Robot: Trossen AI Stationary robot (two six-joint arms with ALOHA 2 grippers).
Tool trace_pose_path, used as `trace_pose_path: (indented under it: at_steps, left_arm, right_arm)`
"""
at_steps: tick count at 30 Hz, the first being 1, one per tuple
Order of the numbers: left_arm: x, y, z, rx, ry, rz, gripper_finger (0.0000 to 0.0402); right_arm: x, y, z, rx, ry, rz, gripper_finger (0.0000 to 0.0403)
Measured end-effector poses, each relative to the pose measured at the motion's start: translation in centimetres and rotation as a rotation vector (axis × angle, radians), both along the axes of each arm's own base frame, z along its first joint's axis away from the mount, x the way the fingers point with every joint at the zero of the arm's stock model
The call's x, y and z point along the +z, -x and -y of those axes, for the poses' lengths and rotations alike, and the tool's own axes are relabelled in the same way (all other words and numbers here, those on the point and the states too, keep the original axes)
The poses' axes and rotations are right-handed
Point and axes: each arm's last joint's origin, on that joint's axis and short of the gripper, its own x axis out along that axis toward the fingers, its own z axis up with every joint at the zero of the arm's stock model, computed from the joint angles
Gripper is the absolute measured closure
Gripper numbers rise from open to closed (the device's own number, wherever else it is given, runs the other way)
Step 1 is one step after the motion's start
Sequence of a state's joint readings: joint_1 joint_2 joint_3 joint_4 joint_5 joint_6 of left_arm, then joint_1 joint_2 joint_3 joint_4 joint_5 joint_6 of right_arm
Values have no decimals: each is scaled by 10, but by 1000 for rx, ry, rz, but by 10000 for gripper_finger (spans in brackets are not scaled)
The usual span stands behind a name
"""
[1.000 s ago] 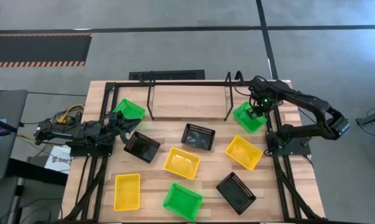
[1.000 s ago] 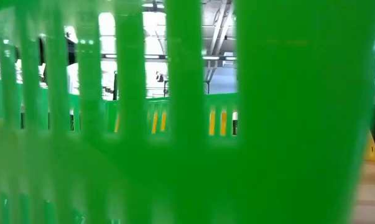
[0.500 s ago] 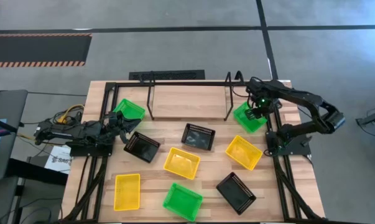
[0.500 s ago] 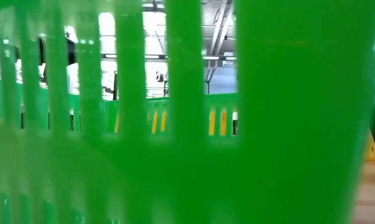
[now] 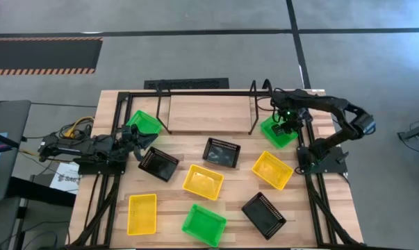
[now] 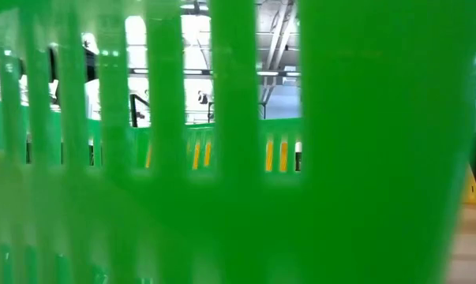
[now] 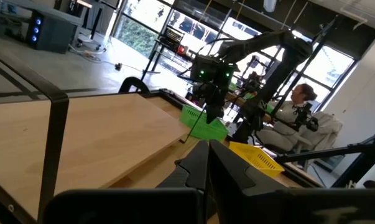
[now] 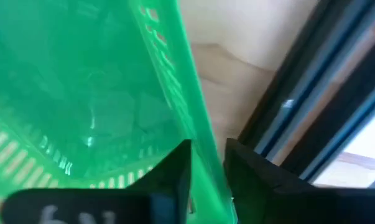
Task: Stack baskets on shelf by color
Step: Put the top right green bin on the shelf
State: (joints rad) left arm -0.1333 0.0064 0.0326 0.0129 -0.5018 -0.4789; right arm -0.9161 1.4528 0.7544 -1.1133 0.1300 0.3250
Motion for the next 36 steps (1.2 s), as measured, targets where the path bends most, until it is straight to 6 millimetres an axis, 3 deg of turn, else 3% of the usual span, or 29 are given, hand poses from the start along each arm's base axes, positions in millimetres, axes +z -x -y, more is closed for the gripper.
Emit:
trace_pose_path:
  at_steps: [6,13,19,30,33,36]
  left_arm:
    - [0,0,0,0,0,0,401]
    - [0,0,0,1,0,0,401]
    - [0,0,0,1,0,0,401]
    - [0,0,0,2,0,0,401]
    - [0,0,0,2,0,0,401]
    - [0,0,0,2,0,0,401]
  right_arm:
    - [12,6,-5,3,40,0,388]
    - [46,21,-24,-48,113,23,395]
    - [112,28,-49,-92,314,194,396]
    - [262,37,-98,-42,765,936,397]
    - [290,27,-100,26,842,1108,398]
    - [306,1,-96,112,878,1212,398]
